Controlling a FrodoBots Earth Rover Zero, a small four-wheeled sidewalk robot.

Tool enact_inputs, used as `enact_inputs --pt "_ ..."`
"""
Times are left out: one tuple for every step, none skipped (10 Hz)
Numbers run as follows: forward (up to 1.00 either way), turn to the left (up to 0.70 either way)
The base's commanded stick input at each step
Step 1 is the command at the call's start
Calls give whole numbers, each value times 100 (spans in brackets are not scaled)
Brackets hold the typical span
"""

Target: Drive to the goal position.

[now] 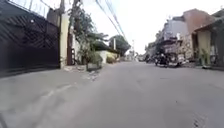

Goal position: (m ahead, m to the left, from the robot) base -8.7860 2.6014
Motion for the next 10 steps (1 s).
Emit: enact_inputs --pt "100 0" --pt "100 -31" --pt "100 -40" --pt "100 -40" --pt "100 -40" --pt "100 -26" --pt "100 0" --pt "100 0" --pt "100 0" --pt "100 0"
